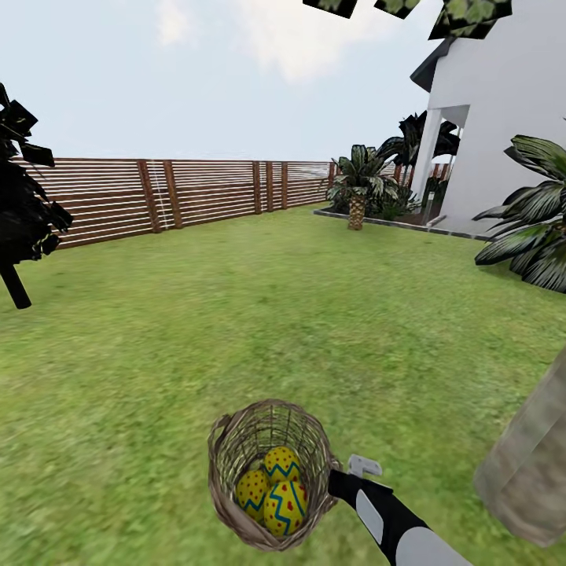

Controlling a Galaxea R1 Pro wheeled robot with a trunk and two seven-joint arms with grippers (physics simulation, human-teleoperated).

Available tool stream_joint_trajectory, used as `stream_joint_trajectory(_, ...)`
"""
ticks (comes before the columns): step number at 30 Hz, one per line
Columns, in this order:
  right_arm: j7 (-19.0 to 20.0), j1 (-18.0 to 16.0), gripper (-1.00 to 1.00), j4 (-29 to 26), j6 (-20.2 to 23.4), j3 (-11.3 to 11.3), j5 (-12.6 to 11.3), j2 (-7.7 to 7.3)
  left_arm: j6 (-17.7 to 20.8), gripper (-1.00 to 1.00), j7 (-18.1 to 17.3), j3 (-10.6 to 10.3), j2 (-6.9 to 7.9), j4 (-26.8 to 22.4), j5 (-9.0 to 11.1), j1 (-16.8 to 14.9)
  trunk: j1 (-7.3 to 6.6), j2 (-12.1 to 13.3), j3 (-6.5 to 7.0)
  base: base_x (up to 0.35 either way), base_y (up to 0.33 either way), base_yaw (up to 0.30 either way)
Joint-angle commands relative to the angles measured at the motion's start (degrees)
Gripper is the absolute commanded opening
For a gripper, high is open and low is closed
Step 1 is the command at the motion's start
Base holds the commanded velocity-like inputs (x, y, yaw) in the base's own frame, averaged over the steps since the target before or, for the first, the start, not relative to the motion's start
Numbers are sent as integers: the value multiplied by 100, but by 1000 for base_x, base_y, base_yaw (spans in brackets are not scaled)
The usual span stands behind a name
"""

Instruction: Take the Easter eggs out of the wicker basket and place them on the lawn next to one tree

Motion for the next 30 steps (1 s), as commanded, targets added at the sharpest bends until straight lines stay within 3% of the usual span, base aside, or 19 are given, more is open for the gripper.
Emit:
stream_joint_trajectory(1,30,-3,-100,-18,34,-50,-20,5,33,100,-27,9,-1,-8,20,1,0,-3,-4,0,0,0)
stream_joint_trajectory(30,30,0,-100,-18,32,-52,-20,5,33,100,-44,8,-1,-8,20,7,593,-1086,-489,0,0,0)
